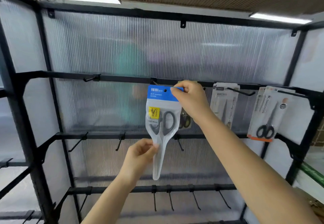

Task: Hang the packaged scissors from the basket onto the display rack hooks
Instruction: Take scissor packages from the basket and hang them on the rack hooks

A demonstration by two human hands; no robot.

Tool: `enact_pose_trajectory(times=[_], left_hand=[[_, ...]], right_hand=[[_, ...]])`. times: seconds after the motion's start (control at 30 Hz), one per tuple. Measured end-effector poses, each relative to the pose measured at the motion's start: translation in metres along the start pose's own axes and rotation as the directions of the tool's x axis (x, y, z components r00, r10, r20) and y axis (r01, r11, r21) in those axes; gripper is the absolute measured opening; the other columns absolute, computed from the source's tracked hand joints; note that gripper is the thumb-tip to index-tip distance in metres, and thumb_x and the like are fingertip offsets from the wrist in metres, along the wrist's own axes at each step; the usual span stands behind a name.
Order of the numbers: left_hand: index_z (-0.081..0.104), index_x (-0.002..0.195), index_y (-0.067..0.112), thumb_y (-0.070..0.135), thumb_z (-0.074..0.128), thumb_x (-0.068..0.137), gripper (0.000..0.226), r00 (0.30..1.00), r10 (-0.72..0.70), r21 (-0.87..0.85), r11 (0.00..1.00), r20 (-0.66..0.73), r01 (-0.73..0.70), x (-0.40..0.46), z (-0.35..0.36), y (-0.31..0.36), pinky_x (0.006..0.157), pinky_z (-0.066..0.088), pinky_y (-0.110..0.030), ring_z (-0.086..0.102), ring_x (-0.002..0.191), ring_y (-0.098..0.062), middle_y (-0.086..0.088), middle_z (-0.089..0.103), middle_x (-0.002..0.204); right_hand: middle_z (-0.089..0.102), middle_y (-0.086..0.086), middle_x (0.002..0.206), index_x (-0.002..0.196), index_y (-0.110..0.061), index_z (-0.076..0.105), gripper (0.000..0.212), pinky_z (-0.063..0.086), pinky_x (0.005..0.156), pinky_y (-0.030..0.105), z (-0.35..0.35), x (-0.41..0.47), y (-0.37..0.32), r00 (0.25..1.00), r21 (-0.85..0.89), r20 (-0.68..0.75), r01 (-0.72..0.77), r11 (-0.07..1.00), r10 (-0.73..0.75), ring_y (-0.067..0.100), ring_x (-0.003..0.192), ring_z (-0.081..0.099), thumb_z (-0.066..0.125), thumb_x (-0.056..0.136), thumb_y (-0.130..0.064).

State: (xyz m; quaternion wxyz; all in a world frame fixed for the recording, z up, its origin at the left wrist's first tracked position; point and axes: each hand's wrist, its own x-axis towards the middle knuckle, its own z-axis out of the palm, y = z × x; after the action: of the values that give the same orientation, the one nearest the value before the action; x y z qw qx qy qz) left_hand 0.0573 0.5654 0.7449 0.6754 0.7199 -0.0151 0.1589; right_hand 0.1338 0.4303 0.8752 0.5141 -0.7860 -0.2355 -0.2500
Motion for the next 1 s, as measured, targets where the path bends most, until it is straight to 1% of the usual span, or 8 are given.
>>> enact_pose_trajectory(times=[0.1,0.17,0.3,0.5,0.63,0.77,0.9,1.0], left_hand=[[0.068,0.088,0.011,0.012,0.059,0.091,0.009,1.000,0.016,0.000,1.000,-0.001,-0.016,0.006,0.000,-0.003,0.064,0.052,-0.016,0.064,0.067,-0.005,0.001,0.070,0.074],[0.067,0.089,0.011,0.013,0.059,0.091,0.009,0.999,0.026,0.006,1.000,0.019,-0.026,0.007,0.001,-0.005,0.066,0.053,-0.017,0.065,0.069,-0.007,0.000,0.070,0.076],[0.068,0.091,0.011,0.013,0.059,0.091,0.009,1.000,-0.003,-0.014,1.000,0.013,0.004,0.012,0.000,-0.013,0.072,0.054,-0.025,0.066,0.075,-0.013,-0.006,0.071,0.083],[0.066,0.091,0.009,0.017,0.059,0.091,0.011,0.999,-0.039,-0.002,0.999,-0.038,0.039,0.041,-0.006,-0.019,0.077,0.054,-0.030,0.063,0.079,-0.017,-0.007,0.069,0.084],[0.065,0.088,0.009,0.018,0.058,0.092,0.012,0.996,-0.062,0.037,0.997,-0.060,0.064,0.072,-0.012,-0.027,0.085,0.053,-0.040,0.062,0.082,-0.021,-0.007,0.066,0.084],[0.064,0.086,0.009,0.016,0.057,0.093,0.012,0.993,-0.072,0.057,0.995,-0.092,0.077,0.102,-0.013,-0.034,0.085,0.052,-0.039,0.061,0.081,-0.020,-0.005,0.064,0.081],[0.062,0.086,0.009,0.019,0.057,0.094,0.014,0.990,-0.084,0.075,0.993,-0.115,0.093,0.126,-0.014,-0.041,0.084,0.052,-0.038,0.059,0.081,-0.021,-0.005,0.062,0.081],[0.061,0.086,0.008,0.018,0.055,0.094,0.014,0.988,-0.107,0.063,0.991,-0.114,0.115,0.137,-0.011,-0.045,0.082,0.052,-0.037,0.059,0.079,-0.020,-0.005,0.061,0.080]], right_hand=[[0.060,-0.002,0.073,0.082,-0.008,0.065,0.010,0.038,0.059,0.018,-0.002,0.004,0.004,1.000,0.027,-0.007,-0.001,1.000,0.001,0.009,0.069,0.053,0.058,0.087,-0.011],[0.060,-0.002,0.073,0.080,-0.010,0.065,0.010,0.040,0.061,0.021,-0.002,0.007,0.008,1.000,0.032,0.000,-0.018,0.999,0.018,0.011,0.071,0.054,0.058,0.087,-0.011],[0.062,-0.001,0.073,0.082,-0.011,0.066,0.011,0.040,0.065,0.027,0.009,0.013,0.018,0.999,-0.032,0.012,-0.037,0.999,0.038,0.013,0.072,0.055,0.059,0.088,-0.016],[0.067,0.004,0.085,0.084,-0.017,0.063,0.009,0.046,0.071,0.034,0.027,0.030,0.033,0.997,0.026,0.001,-0.076,0.997,0.076,0.018,0.083,0.061,0.059,0.091,-0.021],[0.066,0.004,0.083,0.084,-0.018,0.062,0.010,0.041,0.063,0.025,0.039,0.046,0.045,0.997,0.057,0.004,-0.082,0.995,0.082,0.012,0.074,0.057,0.060,0.091,-0.023],[0.066,-0.001,0.083,0.079,-0.024,0.059,0.012,0.041,0.062,0.024,0.049,0.068,0.055,0.997,-0.018,0.014,-0.082,0.996,0.082,0.015,0.078,0.060,0.060,0.091,-0.026],[0.068,0.007,0.094,0.091,-0.010,0.065,0.012,0.045,0.069,0.027,0.055,0.083,0.060,0.998,-0.032,0.056,-0.037,0.999,0.038,0.019,0.086,0.062,0.059,0.092,-0.021],[0.068,0.008,0.094,0.093,-0.011,0.065,0.013,0.044,0.070,0.028,0.060,0.093,0.066,0.996,-0.048,0.083,-0.019,0.999,0.023,0.020,0.087,0.062,0.058,0.093,-0.022]])
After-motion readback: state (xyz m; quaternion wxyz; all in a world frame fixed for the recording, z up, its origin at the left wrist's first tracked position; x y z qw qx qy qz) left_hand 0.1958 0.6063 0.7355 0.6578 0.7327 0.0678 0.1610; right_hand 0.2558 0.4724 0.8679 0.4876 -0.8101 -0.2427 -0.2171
